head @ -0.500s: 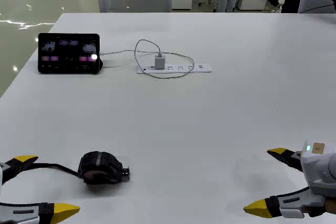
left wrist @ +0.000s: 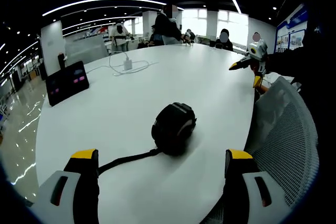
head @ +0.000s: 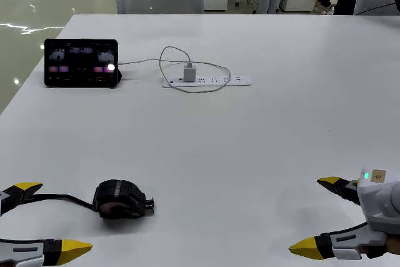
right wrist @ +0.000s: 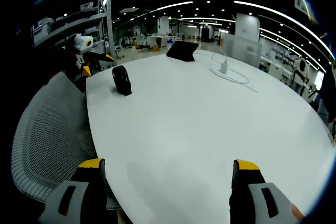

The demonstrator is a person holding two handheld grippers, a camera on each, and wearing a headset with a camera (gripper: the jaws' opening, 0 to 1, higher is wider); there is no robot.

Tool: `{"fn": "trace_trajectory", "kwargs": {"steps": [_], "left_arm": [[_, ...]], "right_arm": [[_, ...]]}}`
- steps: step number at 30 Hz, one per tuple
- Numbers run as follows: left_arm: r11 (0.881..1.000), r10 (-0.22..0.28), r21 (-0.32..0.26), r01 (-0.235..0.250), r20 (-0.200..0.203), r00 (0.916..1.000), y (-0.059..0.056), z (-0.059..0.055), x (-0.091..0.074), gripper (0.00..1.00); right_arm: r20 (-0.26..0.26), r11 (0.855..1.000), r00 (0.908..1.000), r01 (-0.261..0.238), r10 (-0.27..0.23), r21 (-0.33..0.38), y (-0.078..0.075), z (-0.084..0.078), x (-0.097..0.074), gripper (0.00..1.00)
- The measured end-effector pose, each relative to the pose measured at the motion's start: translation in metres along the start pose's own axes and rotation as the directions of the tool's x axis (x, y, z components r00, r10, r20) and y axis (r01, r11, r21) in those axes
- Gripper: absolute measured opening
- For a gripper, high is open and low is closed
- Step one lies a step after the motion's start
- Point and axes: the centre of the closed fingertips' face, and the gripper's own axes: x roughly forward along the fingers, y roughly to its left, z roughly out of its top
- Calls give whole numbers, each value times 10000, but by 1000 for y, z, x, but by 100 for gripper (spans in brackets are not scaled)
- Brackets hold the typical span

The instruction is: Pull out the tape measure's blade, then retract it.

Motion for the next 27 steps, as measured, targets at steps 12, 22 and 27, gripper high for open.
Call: {"fn": "trace_trajectory", "kwargs": {"steps": [12,22,27], "left_arm": [[9990,-449,61,450,-216,9988,0,4,3,99],[9933,-893,684,934,-610,9941,7,16,6,99],[9866,-1090,1116,1192,-942,9896,11,19,9,99]], "right_arm": [[168,9999,9998,-112,111,58,-1,7,1,99],[34,9994,9996,-269,270,-213,0,10,7,99],[29,9980,9993,-365,367,-525,1,16,12,99]]}}
